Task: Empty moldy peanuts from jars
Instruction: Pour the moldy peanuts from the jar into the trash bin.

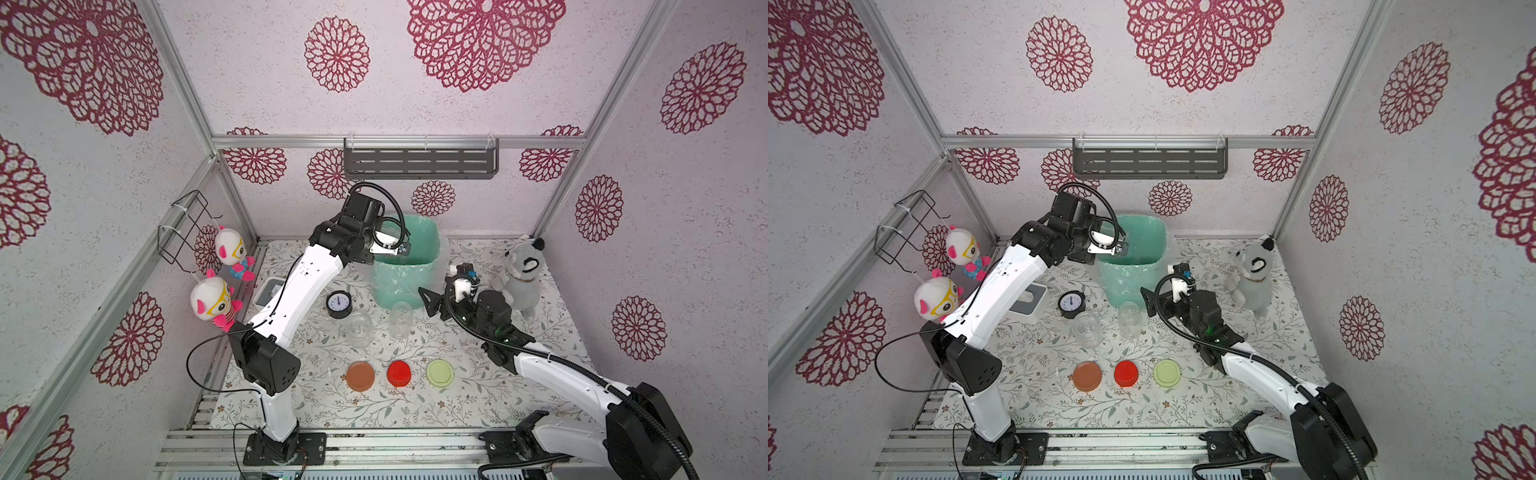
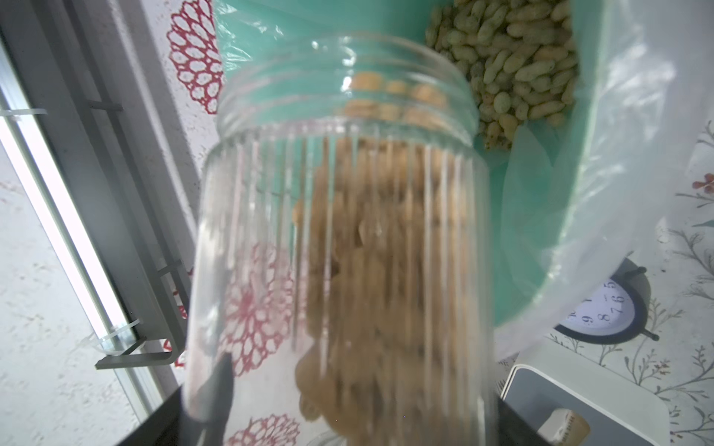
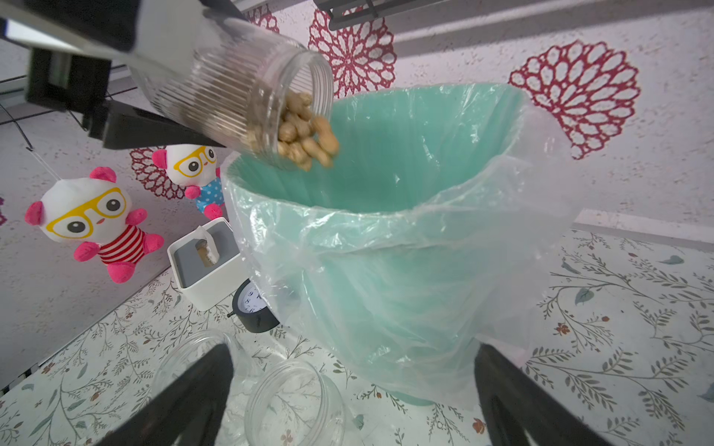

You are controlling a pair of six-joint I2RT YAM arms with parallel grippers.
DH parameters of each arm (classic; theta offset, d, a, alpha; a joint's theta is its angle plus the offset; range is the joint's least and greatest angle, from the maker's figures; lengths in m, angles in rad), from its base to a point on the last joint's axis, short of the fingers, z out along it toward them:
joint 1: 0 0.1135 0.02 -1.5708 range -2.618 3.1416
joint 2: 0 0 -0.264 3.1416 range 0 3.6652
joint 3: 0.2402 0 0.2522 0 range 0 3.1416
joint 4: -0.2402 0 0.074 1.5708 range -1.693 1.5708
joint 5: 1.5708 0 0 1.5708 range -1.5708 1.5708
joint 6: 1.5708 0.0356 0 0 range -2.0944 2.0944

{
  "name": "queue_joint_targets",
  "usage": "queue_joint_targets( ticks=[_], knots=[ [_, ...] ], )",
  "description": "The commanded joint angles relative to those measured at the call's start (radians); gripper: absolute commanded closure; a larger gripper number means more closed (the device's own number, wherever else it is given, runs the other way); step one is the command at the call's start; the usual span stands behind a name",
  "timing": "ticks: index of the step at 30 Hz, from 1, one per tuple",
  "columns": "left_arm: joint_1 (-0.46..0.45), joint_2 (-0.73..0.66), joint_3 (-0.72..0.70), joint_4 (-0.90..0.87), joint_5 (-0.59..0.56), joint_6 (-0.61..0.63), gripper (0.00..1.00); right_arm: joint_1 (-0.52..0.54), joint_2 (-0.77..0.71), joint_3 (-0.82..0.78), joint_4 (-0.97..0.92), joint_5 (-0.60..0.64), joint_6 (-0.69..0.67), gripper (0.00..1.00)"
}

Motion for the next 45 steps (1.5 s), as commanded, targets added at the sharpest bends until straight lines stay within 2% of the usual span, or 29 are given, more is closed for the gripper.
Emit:
queue_joint_targets(
  ticks=[1, 14, 27, 31, 36, 41, 45],
  knots=[
    [-0.014, -0.010, -0.034, 0.107, -0.121, 0.106, 1.00, 0.006, -0.020, -0.003, 0.050, -0.009, -0.012, 0.01],
    [-0.027, -0.011, -0.016, 0.143, -0.118, 0.120, 1.00, 0.008, -0.009, -0.003, 0.062, -0.015, -0.014, 0.01],
    [-0.041, -0.019, -0.050, 0.256, -0.165, 0.209, 1.00, 0.008, -0.008, -0.003, 0.067, -0.018, -0.015, 0.01],
    [-0.047, -0.023, -0.069, 0.290, -0.194, 0.256, 1.00, 0.008, -0.016, -0.003, 0.063, -0.018, -0.015, 0.01],
    [-0.057, -0.032, -0.146, 0.401, -0.265, 0.407, 1.00, 0.008, -0.018, -0.004, 0.061, -0.013, -0.017, 0.01],
    [-0.064, -0.031, -0.165, 0.476, -0.320, 0.510, 1.00, 0.008, -0.024, -0.006, 0.061, -0.012, -0.017, 0.01],
    [-0.068, -0.031, -0.166, 0.507, -0.329, 0.532, 1.00, 0.008, -0.027, -0.012, 0.062, -0.010, -0.016, 0.01]
  ],
)
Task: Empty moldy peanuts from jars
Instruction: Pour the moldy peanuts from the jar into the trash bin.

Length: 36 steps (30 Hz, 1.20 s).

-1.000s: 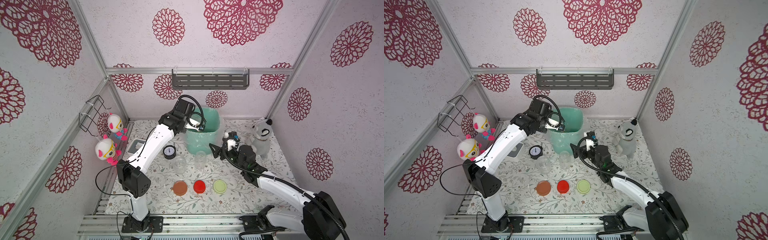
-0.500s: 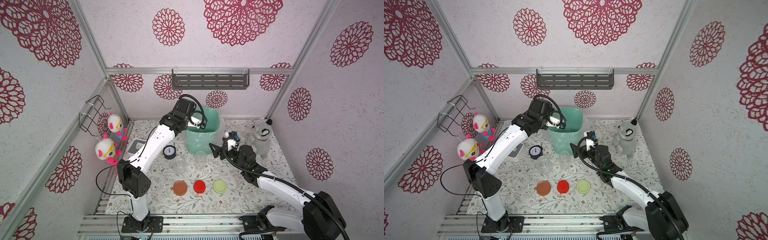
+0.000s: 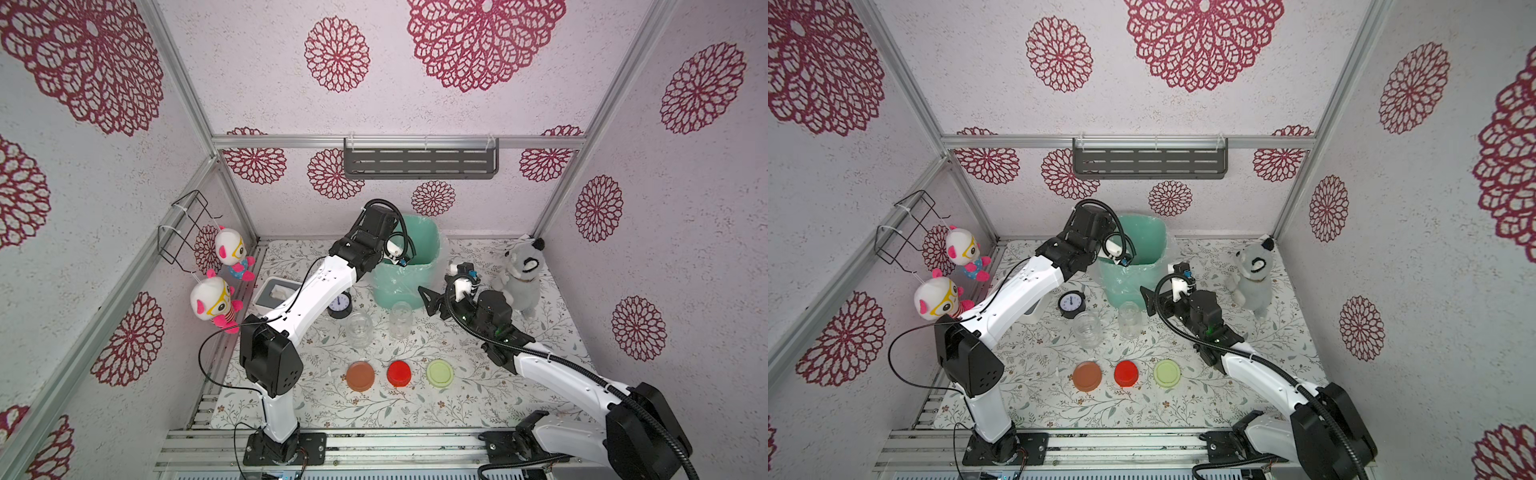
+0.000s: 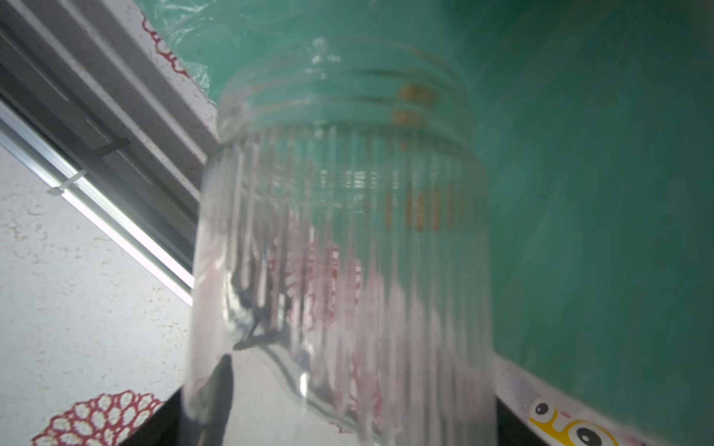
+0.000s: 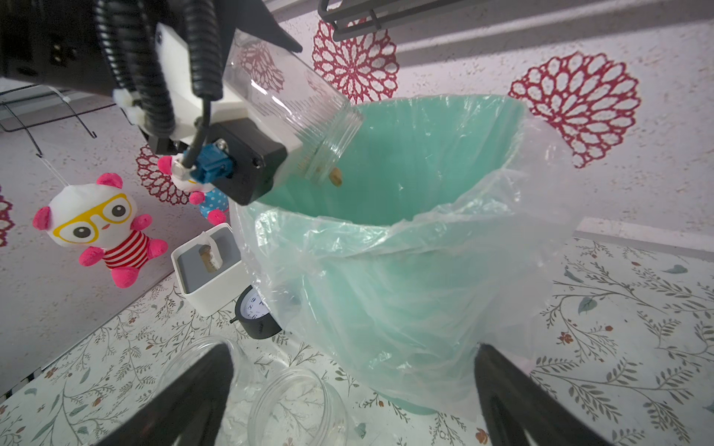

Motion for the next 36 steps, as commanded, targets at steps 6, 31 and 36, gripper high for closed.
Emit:
queue_joint_targets(
  ticks=[6, 31, 36],
  knots=[
    [-0.011, -0.029, 0.008, 0.139, -0.036, 0.098, 1.00, 0.007, -0.035, -0.018, 0.040, -0.001, -0.016, 0.01],
    [0.072, -0.173, -0.123, 0.290, 0.306, -0.892, 1.00, 0.007, -0.058, -0.019, 0.046, 0.008, 0.009, 0.01],
    [0.104, -0.248, -0.267, 0.460, 0.391, -1.136, 1.00, 0.007, -0.055, -0.018, 0.045, 0.005, 0.016, 0.01]
  ],
)
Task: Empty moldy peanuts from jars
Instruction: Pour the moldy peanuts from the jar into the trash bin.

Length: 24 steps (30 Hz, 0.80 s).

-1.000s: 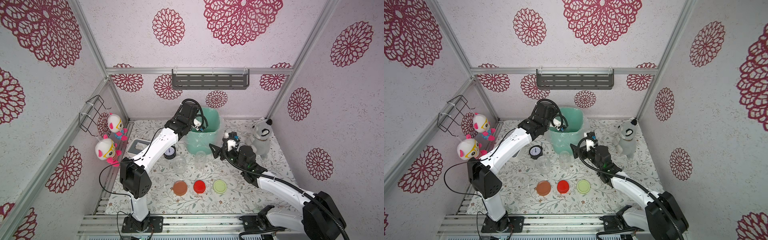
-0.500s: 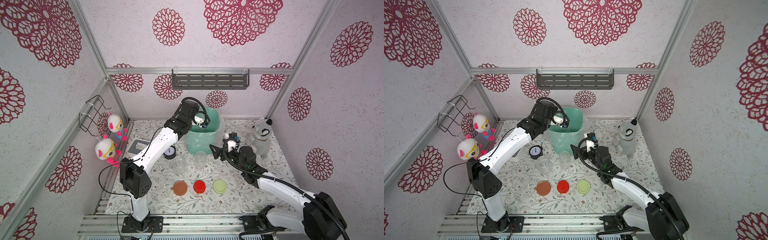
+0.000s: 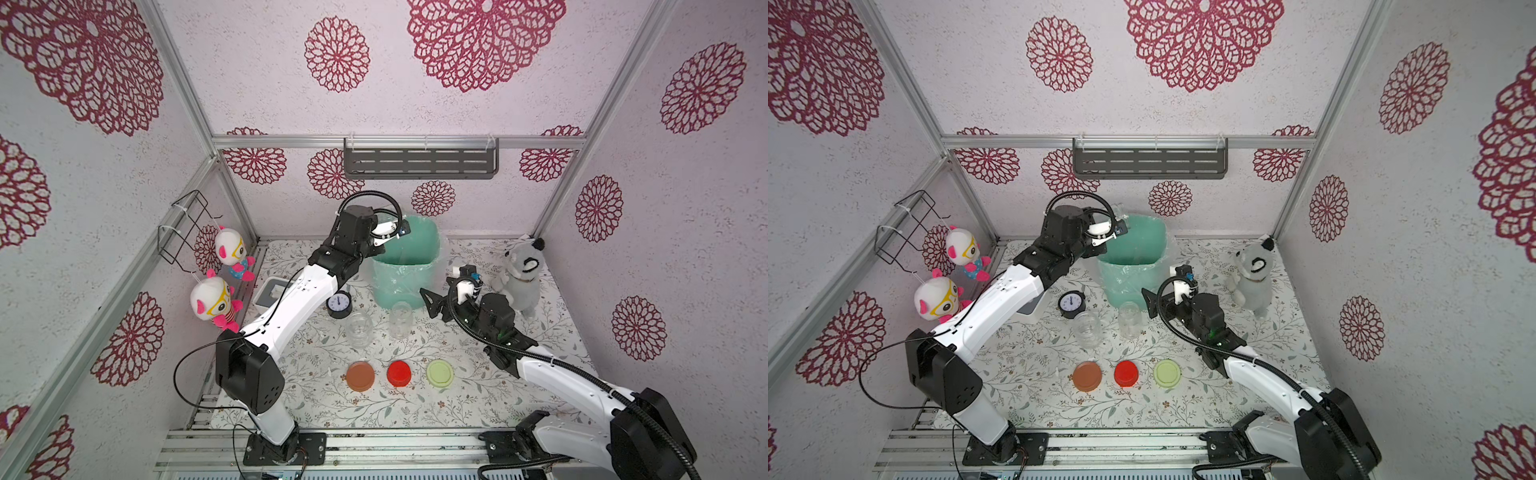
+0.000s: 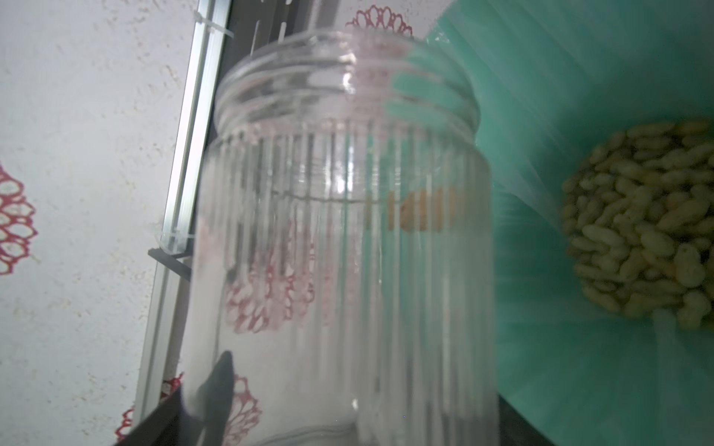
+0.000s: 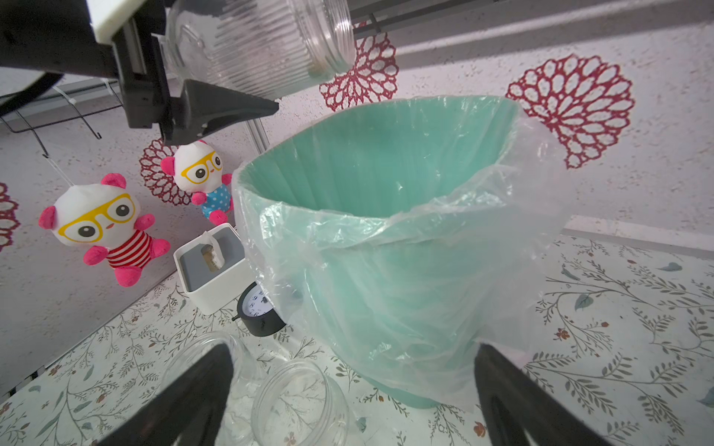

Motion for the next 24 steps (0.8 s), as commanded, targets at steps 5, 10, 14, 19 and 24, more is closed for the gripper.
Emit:
queue_joint_targets(
  ticks=[5, 10, 14, 19, 24],
  knots=[
    [0.044, -0.112, -0.121, 0.305, 0.165, -0.410, 1.00, 0.007, -0.016, 0.012, 0.047, -0.005, 0.021, 0.01],
    [0.060, -0.132, -0.191, 0.385, 0.217, -0.519, 1.00, 0.007, -0.009, 0.011, 0.049, -0.007, 0.025, 0.01],
    [0.063, -0.133, -0.199, 0.369, 0.227, -0.498, 1.00, 0.007, -0.005, 0.013, 0.050, -0.011, 0.025, 0.01],
    [0.063, -0.125, -0.137, 0.222, 0.250, -0.420, 1.00, 0.007, -0.001, 0.013, 0.050, -0.011, 0.023, 0.01],
    [0.063, -0.124, -0.069, 0.093, 0.235, -0.321, 1.00, 0.007, 0.000, 0.010, 0.050, -0.013, 0.023, 0.01]
  ],
)
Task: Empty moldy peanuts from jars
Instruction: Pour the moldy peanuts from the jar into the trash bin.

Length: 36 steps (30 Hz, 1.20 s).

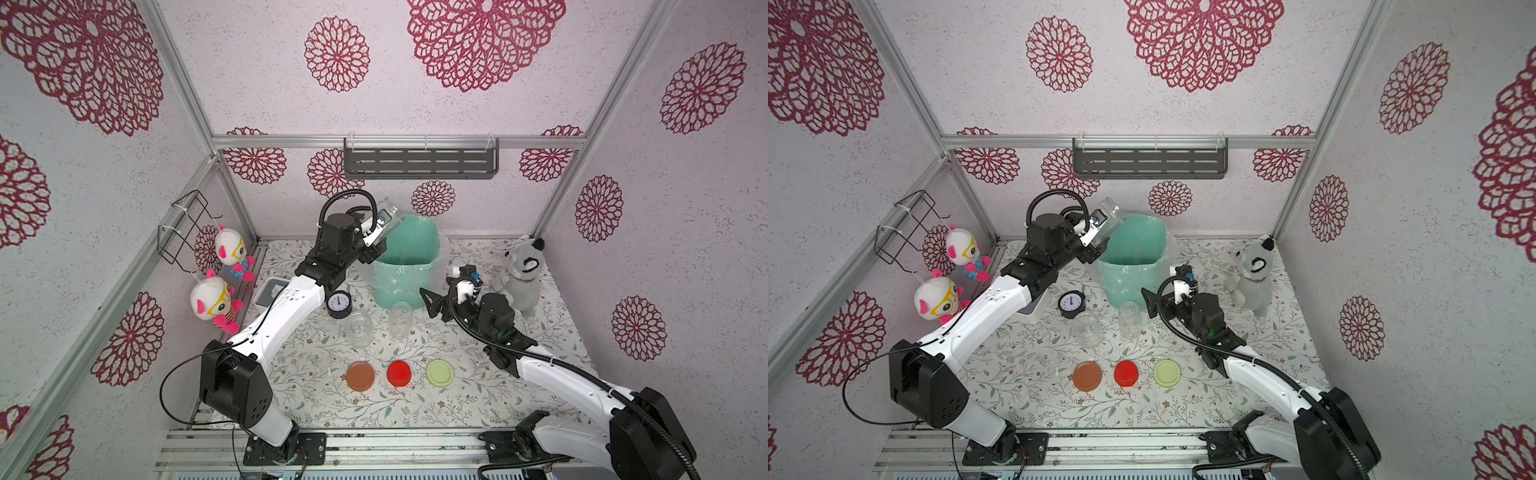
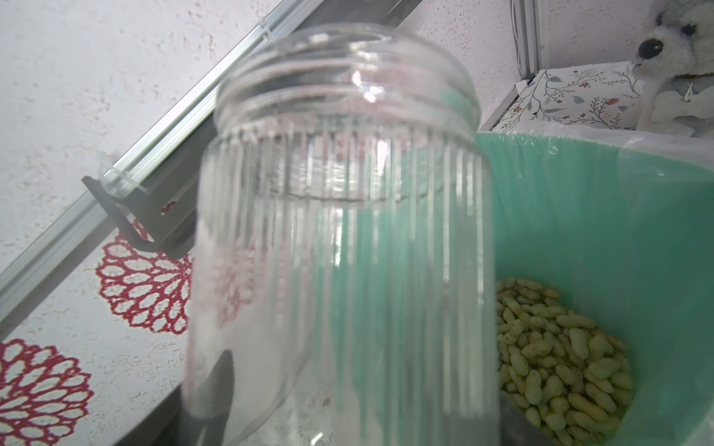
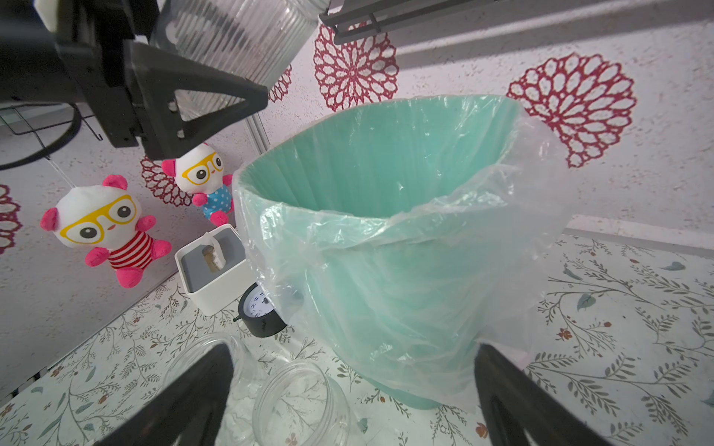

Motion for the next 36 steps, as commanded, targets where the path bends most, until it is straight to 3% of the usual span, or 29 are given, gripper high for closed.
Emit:
queue_joint_targets(
  ticks=[1, 8, 19, 28, 36],
  knots=[
    [0.005, -0.038, 0.078, -0.055, 0.000, 0.086, 1.00, 0.007, -0.005, 0.008, 0.045, -0.011, 0.011, 0.01],
    [0.000, 0.004, 0.235, -0.303, -0.076, 0.272, 1.00, 0.007, -0.014, -0.004, 0.048, -0.009, 0.004, 0.01],
    [-0.055, 0.183, 0.610, -0.688, -0.333, 0.658, 1.00, 0.007, -0.032, -0.028, 0.061, -0.005, -0.011, 0.01],
    [-0.100, 0.235, 0.611, -0.643, -0.453, 1.038, 1.00, 0.007, -0.041, -0.042, 0.071, -0.004, -0.027, 0.01],
    [-0.125, 0.254, 0.566, -0.492, -0.516, 1.258, 1.00, 0.007, -0.058, -0.065, 0.088, 0.003, -0.034, 0.01]
  ],
)
